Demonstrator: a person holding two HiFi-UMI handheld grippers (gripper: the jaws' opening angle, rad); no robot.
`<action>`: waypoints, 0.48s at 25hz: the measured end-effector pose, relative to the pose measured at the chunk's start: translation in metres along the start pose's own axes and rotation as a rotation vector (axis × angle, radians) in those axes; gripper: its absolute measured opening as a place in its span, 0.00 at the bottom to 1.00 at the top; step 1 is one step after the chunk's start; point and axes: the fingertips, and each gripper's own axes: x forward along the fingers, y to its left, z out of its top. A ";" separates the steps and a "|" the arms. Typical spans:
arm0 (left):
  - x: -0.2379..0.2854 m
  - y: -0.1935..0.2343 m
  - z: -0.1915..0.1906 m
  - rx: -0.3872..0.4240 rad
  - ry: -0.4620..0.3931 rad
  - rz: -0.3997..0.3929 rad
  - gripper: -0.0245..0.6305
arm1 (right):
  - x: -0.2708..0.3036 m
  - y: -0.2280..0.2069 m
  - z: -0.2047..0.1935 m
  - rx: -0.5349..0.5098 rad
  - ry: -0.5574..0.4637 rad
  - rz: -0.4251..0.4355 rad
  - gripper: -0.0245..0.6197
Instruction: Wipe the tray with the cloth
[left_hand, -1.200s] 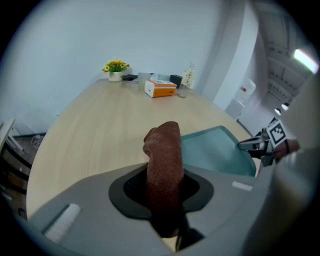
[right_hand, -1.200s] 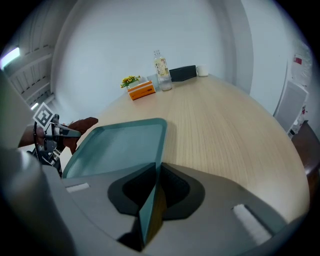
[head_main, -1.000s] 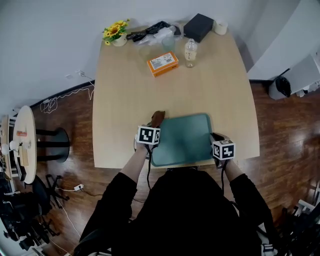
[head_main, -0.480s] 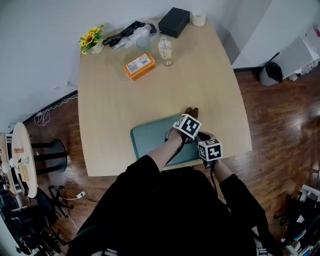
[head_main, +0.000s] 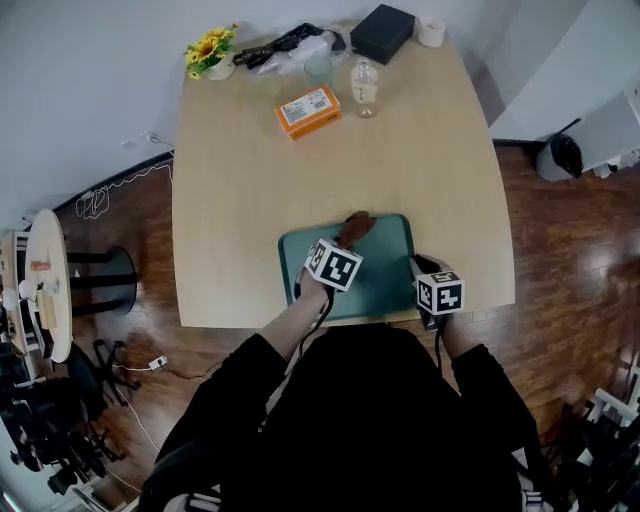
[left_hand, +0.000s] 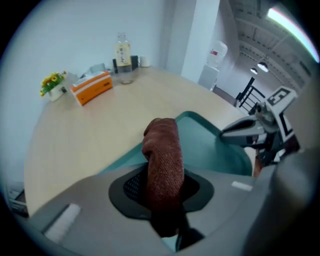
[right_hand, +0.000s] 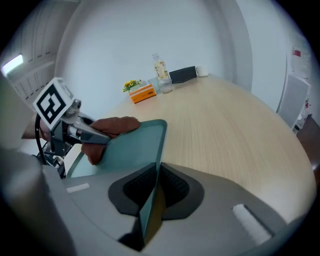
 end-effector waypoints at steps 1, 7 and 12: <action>-0.007 0.017 -0.016 0.027 -0.016 0.058 0.15 | 0.000 -0.001 -0.001 0.001 -0.001 -0.004 0.08; -0.033 0.094 -0.110 -0.006 -0.010 0.244 0.15 | 0.003 0.001 -0.002 -0.003 -0.002 -0.024 0.08; -0.034 0.097 -0.117 -0.043 -0.017 0.248 0.15 | 0.005 0.004 -0.002 -0.015 0.006 -0.044 0.09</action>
